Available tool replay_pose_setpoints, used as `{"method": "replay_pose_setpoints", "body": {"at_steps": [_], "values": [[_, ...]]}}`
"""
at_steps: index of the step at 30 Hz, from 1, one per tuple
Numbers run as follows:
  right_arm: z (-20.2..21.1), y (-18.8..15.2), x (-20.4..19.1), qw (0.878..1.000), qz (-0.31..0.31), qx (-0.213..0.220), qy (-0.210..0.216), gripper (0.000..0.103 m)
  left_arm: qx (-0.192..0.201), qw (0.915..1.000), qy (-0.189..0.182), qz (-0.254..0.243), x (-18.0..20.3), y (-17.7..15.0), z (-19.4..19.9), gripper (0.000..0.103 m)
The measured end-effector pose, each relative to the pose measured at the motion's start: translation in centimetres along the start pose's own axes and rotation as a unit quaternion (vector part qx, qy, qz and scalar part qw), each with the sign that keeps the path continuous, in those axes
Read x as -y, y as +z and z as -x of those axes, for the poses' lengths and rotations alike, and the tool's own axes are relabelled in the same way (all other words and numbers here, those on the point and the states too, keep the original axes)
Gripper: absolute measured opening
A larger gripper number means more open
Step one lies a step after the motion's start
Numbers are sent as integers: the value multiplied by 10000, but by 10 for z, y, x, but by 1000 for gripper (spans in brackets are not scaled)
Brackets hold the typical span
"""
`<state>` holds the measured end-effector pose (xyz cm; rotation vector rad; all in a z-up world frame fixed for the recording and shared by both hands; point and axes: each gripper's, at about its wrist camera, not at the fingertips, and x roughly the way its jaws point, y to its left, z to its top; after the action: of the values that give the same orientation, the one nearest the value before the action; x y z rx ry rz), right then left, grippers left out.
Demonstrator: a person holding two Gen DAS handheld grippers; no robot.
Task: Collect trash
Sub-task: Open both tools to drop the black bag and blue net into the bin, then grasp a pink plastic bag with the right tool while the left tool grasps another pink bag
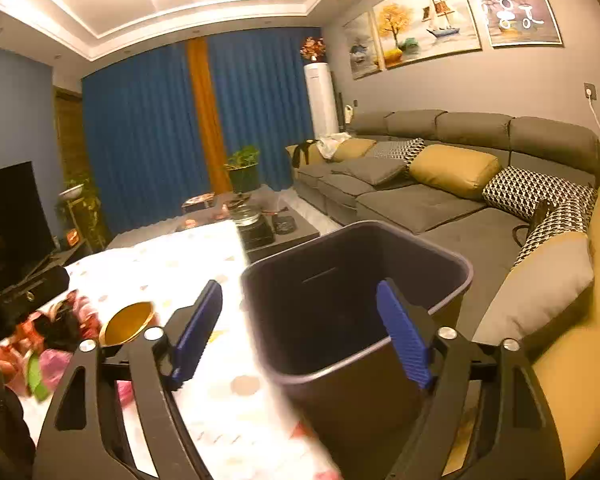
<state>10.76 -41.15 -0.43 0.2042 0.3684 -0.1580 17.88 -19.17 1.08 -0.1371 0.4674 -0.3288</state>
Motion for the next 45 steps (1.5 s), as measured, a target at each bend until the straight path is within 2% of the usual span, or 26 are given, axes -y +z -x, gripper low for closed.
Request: {"method": "replay_pose_setpoints", "body": {"at_steps": [7, 13, 20, 31, 40, 43, 45], "values": [[29, -19, -41, 9992, 153, -19, 373, 80, 112, 9983, 557, 102, -48, -25, 44, 96], [46, -38, -85, 9967, 452, -1, 672, 80, 228, 9936, 1087, 217, -90, -44, 81, 96], [45, -64, -138, 9918, 754, -184, 1011, 80, 349, 9868, 1549, 333, -138, -57, 118, 96], [16, -85, -196, 9850, 1166, -487, 1179, 79, 428, 9784, 1920, 632, -193, -65, 147, 96], [-14, -94, -218, 9821, 1379, -740, 1048, 68, 479, 9703, 2217, 838, -244, -64, 156, 96], [-22, -97, -220, 9812, 1421, -833, 1002, 62, 446, 9700, 2264, 762, -254, -62, 153, 96], [-27, -99, -222, 9799, 1462, -928, 994, 51, 425, 9693, 2275, 834, -265, -60, 151, 96]]}}
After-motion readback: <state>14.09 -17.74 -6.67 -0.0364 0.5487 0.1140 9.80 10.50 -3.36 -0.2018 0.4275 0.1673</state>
